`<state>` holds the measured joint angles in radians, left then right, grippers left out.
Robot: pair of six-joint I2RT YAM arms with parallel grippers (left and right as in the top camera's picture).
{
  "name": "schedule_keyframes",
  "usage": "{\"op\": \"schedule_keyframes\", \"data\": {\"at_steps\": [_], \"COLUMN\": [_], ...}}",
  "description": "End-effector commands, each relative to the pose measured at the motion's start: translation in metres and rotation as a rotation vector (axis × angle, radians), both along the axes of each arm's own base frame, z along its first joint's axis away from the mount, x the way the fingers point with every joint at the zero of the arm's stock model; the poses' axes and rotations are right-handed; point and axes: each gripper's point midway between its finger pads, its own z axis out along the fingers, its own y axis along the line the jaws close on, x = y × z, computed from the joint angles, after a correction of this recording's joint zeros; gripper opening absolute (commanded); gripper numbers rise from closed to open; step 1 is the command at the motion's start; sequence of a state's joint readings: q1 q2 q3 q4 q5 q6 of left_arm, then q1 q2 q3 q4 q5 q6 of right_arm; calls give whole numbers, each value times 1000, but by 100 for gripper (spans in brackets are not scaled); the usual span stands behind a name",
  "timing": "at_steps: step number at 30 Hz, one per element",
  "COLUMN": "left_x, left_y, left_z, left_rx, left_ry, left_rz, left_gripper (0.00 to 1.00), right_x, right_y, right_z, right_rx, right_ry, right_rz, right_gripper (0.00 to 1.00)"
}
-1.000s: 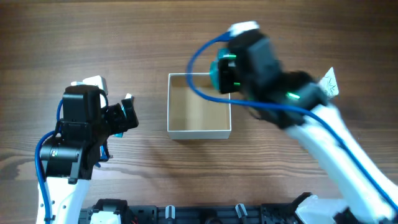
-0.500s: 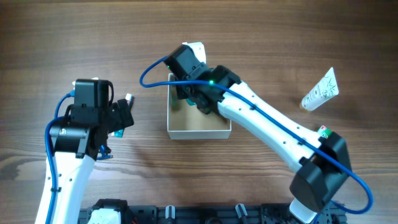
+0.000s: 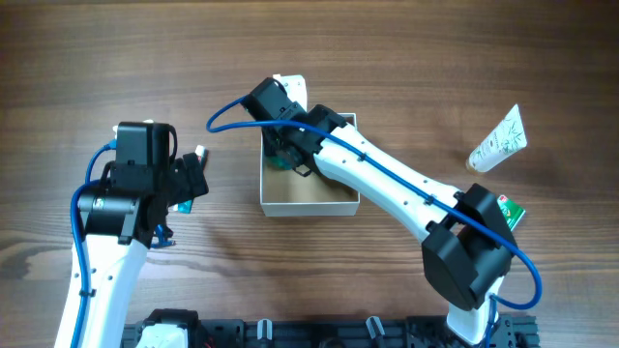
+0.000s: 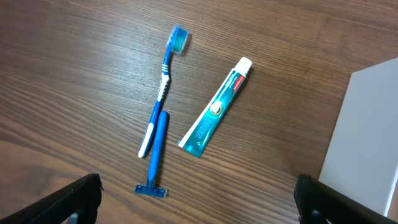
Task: Pack container
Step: 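Carry the Listerine bottle into the white box and release it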
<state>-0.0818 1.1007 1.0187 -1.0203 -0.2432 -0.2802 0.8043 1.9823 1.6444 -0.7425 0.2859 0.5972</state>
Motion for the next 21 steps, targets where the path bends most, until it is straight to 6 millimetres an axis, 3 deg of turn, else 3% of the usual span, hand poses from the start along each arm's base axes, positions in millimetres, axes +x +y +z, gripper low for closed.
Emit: {"op": "schedule_keyframes", "data": {"at_steps": [1, 6, 10, 13, 16, 18, 21], "left_x": [3, 3, -1, 0, 3, 5, 12], "left_y": [7, 7, 12, 15, 20, 28, 31], "left_z": [7, 7, 6, 9, 11, 13, 13], "left_rx": [21, 21, 47, 103, 108, 94, -2], "left_ry": [-23, -23, -5, 5, -11, -26, -59], "left_rz": [33, 33, 45, -22, -15, 17, 23], "left_gripper": [100, 100, 100, 100, 100, 100, 100], "right_x": [8, 6, 2, -1, 0, 1, 2], "right_y": [3, 2, -6, -27, -67, -117, -176], "right_z": [21, 32, 63, 95, 121, 137, 155], "right_rx": [24, 8, 37, 48, 68, 88, 70], "right_ry": [-55, -75, -113, -157, -162, -142, -142], "right_rz": [-15, 29, 21, -16, -103, -231, -314], "right_gripper": [62, 99, 100, 100, 100, 100, 100]}}
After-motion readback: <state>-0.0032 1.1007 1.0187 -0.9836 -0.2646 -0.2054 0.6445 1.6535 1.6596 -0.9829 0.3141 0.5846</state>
